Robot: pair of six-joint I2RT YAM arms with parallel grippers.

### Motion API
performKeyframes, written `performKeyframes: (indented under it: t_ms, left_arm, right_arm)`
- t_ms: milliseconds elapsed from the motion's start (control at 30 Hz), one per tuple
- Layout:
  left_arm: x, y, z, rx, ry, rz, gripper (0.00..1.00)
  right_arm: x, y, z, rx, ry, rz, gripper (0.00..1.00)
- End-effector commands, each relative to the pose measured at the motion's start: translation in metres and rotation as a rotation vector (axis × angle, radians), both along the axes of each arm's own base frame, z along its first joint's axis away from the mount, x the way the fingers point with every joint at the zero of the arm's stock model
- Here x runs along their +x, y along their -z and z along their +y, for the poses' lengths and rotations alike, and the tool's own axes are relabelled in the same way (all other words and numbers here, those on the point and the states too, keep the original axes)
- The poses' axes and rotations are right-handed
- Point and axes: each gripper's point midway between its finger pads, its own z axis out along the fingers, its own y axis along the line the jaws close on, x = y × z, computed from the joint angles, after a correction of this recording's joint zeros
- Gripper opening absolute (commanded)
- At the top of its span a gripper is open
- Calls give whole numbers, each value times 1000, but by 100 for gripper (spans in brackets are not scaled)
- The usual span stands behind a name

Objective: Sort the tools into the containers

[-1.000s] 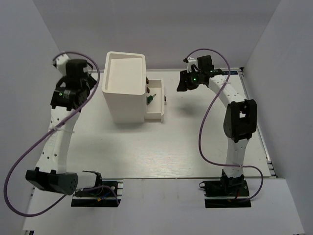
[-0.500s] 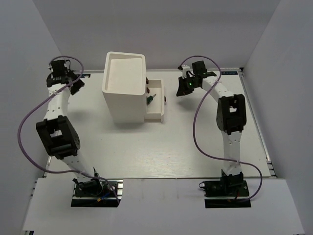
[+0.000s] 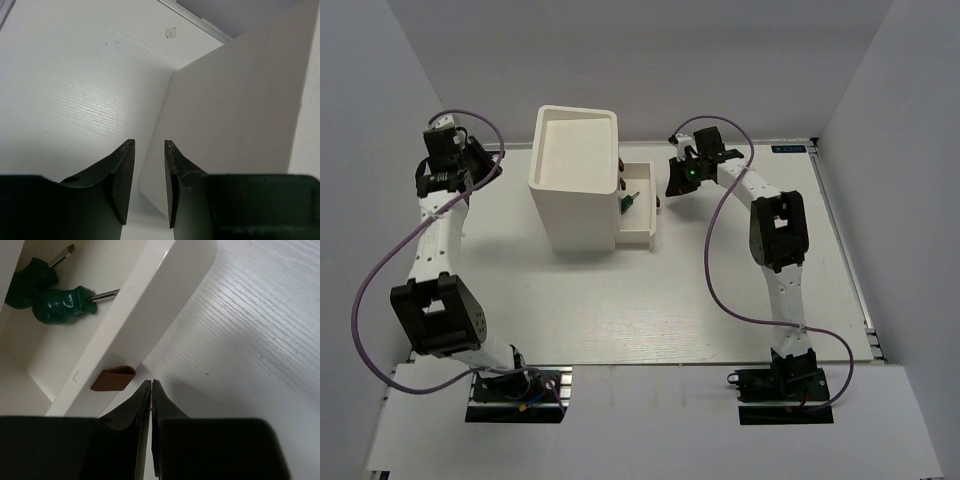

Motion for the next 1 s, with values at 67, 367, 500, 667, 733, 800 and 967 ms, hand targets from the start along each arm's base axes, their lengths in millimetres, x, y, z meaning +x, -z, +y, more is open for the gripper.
performKeyframes:
  t_ms: [67,367,500,667,733,800,967]
  left_arm:
    - [-19,45,-14,13,0,87,39]
    - [-6,65,-45,-18,61,115,39]
    - [4,82,-61,-47,74,136,38]
    - [7,94,-72,-61,69,155,37]
    - [7,100,-77,-70,73,163,37]
    - [7,105,-82,-69,83,175,37]
    - [10,109,-86,-69,92,185,37]
  right_arm:
    - [12,1,12,2,31,-34,11]
    - [20,3,10,-13,64,-58,12]
    - [22,6,16,12,46,-64,12]
    - [24,15,23,27,26,-52,12]
    - [17,16,32,44,2,-37,12]
    - [14,14,37,60,-16,-32,12]
    - [-3,-6,59,220,-67,54,12]
